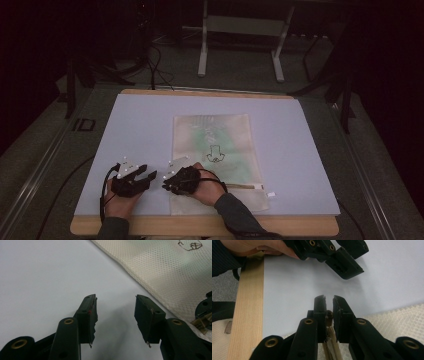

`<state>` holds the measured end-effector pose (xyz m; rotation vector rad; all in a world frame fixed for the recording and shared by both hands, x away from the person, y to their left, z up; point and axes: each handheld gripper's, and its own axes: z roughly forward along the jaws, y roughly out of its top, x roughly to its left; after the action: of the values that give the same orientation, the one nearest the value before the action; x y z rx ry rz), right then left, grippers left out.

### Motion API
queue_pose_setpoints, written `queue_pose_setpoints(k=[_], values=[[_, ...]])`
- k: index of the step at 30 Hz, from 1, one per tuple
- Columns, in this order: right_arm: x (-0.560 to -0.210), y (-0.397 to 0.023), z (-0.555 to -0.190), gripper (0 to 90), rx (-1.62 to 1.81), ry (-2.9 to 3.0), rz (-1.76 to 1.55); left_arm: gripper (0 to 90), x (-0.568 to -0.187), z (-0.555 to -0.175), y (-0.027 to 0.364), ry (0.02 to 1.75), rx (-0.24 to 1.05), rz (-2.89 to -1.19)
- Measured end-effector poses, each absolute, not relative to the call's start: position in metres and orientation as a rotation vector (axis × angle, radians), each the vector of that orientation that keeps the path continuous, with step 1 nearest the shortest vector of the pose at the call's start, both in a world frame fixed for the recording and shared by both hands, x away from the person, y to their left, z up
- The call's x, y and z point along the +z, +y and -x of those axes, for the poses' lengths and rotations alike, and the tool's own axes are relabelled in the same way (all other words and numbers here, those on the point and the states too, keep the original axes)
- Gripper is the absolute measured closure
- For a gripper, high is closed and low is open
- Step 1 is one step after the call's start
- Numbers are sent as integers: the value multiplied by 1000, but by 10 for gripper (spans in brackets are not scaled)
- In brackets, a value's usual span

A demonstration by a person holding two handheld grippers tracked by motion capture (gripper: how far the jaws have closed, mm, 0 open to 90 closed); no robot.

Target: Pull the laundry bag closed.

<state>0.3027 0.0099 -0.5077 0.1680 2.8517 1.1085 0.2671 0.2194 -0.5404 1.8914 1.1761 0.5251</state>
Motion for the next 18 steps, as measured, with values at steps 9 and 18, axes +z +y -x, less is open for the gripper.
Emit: queue_pose_setpoints(k=[9,18], values=[[-502,-3,-301,813,1090,2865,-151,516,-540,-267,219,1175,526,-1896],[-505,-12,-302,812,1029,2901,-135,514,-540,-267,219,1176,525,-1899]])
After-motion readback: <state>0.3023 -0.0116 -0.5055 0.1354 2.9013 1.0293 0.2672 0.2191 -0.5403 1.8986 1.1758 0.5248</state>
